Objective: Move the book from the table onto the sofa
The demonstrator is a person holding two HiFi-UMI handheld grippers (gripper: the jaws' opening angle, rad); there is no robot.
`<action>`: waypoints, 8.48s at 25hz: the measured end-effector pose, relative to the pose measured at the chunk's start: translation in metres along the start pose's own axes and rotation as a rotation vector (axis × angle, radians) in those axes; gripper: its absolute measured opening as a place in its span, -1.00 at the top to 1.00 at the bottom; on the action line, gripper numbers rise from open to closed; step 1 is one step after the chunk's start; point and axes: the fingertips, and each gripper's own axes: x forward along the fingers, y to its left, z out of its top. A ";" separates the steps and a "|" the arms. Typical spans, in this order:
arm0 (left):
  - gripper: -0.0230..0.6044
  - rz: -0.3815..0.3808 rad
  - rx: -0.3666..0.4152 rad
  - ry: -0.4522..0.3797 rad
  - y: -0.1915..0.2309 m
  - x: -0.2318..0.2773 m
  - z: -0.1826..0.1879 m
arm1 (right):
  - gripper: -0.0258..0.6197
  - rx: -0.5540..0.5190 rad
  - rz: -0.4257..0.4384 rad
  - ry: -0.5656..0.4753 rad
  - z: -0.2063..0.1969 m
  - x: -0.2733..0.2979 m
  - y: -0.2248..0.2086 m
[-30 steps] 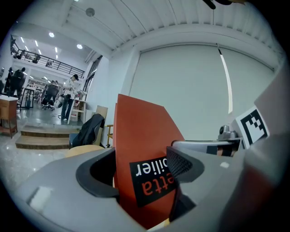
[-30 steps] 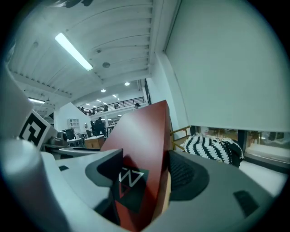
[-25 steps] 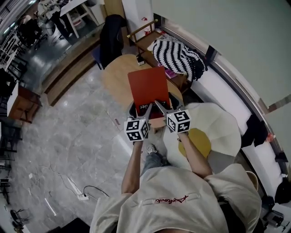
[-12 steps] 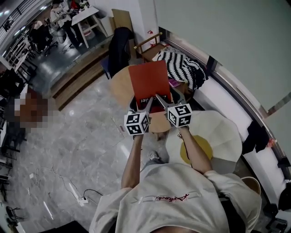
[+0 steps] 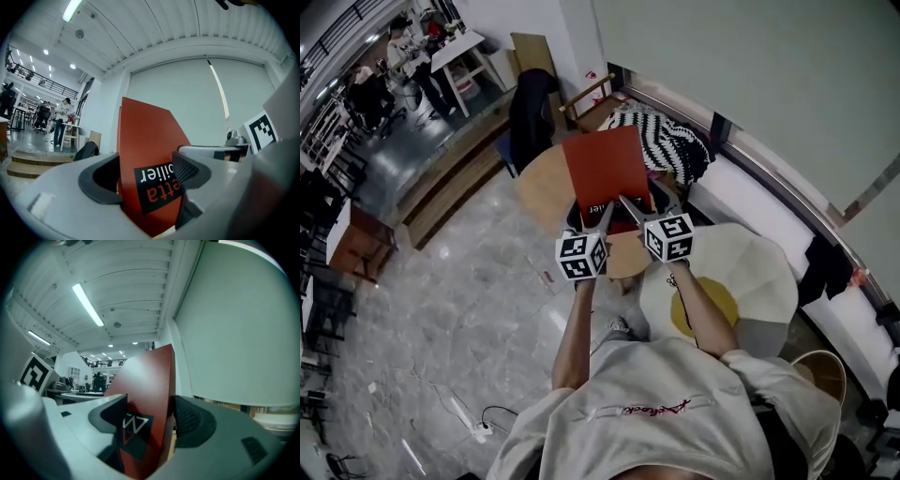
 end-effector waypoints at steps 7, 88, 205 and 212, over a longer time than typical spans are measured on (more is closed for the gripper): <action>-0.15 -0.116 -0.001 0.017 -0.012 0.047 0.001 | 0.00 -0.005 -0.110 -0.005 0.003 0.005 -0.041; -0.15 -1.287 0.130 0.338 -0.467 -0.046 -0.148 | 0.00 0.168 -1.286 -0.014 -0.081 -0.485 -0.105; -0.15 -1.046 0.174 1.146 -0.330 0.020 -0.860 | 0.00 0.819 -1.175 0.478 -0.800 -0.451 -0.160; -0.15 -1.059 0.164 1.108 -0.328 0.015 -0.814 | 0.00 0.790 -1.176 0.483 -0.758 -0.441 -0.147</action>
